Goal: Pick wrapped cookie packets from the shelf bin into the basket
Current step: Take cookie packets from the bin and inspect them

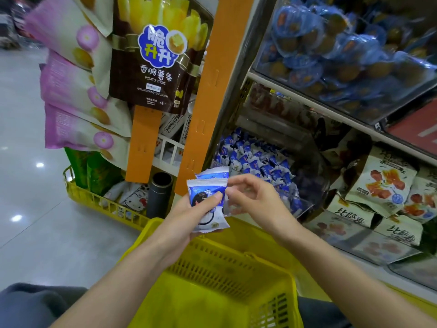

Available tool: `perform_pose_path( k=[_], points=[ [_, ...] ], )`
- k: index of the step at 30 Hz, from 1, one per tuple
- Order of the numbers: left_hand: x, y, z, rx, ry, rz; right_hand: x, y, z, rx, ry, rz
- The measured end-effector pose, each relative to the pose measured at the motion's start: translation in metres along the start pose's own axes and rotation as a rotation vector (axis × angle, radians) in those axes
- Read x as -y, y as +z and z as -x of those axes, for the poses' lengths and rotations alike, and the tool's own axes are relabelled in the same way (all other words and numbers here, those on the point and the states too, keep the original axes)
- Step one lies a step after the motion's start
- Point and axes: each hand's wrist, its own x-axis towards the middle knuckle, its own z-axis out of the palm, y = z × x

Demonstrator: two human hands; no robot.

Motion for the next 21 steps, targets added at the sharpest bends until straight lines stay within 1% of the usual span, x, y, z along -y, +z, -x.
perform_pose_path(
  k=[2, 3, 6, 8, 10, 13, 15, 17, 21],
  points=[
    [-0.002, 0.000, 0.001, 0.009, -0.008, -0.013, 0.000, -0.004, -0.005, -0.069, 0.022, 0.092],
    [-0.003, 0.000, 0.001, 0.018, -0.013, -0.018, 0.001, -0.006, -0.007, -0.042, 0.043, 0.099],
    [-0.005, 0.002, 0.001, 0.055, -0.007, -0.042, 0.002, -0.007, -0.009, 0.127, 0.081, -0.013],
    [-0.006, 0.002, 0.001, 0.055, 0.011, -0.035, 0.004, -0.010, -0.012, 0.138, 0.072, -0.030],
    [-0.009, 0.002, 0.002, 0.026, 0.022, -0.013, 0.005, -0.017, -0.020, 0.032, 0.041, 0.010],
    [-0.011, -0.001, -0.002, -0.053, 0.001, 0.042, 0.011, -0.034, -0.044, -0.251, -0.030, -0.012],
    [-0.013, -0.002, -0.004, -0.113, -0.034, 0.101, 0.016, -0.045, -0.062, -0.385, -0.053, 0.021],
    [-0.015, -0.003, -0.007, -0.165, -0.048, 0.143, 0.013, -0.050, -0.080, -0.406, -0.002, 0.120],
    [-0.016, -0.008, -0.010, -0.234, -0.029, 0.159, -0.001, -0.044, -0.098, -0.255, 0.126, 0.373]
  ],
)
